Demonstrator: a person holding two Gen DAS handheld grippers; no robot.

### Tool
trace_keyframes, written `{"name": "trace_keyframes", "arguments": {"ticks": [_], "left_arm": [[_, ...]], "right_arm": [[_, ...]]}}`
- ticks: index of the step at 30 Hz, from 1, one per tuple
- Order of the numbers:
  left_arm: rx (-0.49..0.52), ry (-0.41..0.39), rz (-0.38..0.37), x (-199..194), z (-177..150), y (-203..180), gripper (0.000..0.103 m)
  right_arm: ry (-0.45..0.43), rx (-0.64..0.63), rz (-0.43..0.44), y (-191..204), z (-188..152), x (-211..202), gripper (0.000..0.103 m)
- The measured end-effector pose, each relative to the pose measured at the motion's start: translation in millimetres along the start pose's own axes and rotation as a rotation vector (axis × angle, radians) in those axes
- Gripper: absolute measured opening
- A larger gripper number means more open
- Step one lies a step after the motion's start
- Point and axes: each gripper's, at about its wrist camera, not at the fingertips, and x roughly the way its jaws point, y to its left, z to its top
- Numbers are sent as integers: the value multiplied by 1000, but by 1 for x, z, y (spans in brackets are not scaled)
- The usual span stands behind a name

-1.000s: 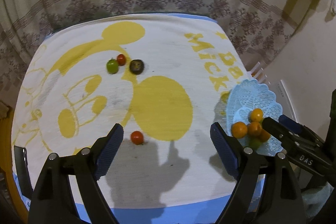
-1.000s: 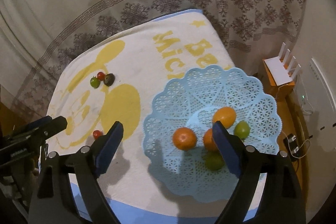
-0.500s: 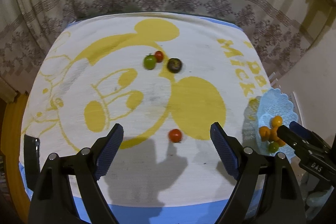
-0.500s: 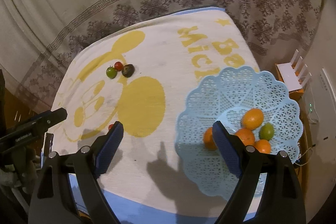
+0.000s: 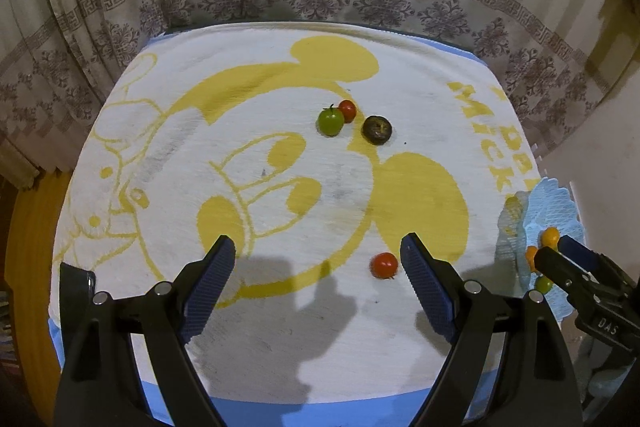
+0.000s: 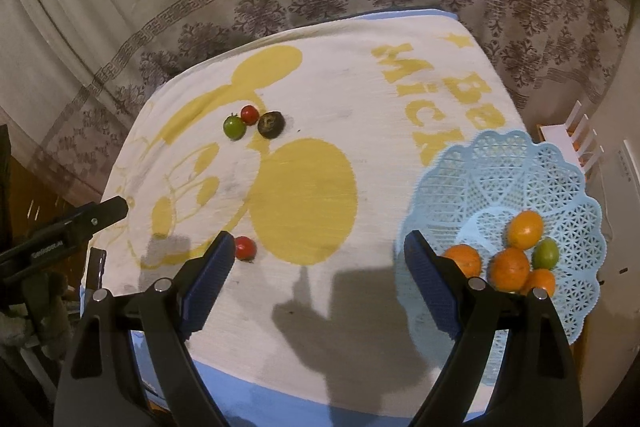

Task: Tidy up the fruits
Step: 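Move both open tools back toward the remaining tomatoes on the towel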

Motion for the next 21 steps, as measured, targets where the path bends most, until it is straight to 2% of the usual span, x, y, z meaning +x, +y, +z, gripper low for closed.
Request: {"name": "trace_keyframes", "arguments": {"ticks": [10,12,21], "left_arm": [[7,33,-12,20,8,24,84],[9,44,-15,25,8,29,84],[13,87,-9,44,9,53,84]], "right_arm": [[70,-24,-6,30,-8,33,86],[93,-29,-7,36,-12,43,80],[169,-70,-4,62,-17,92,62]]}}
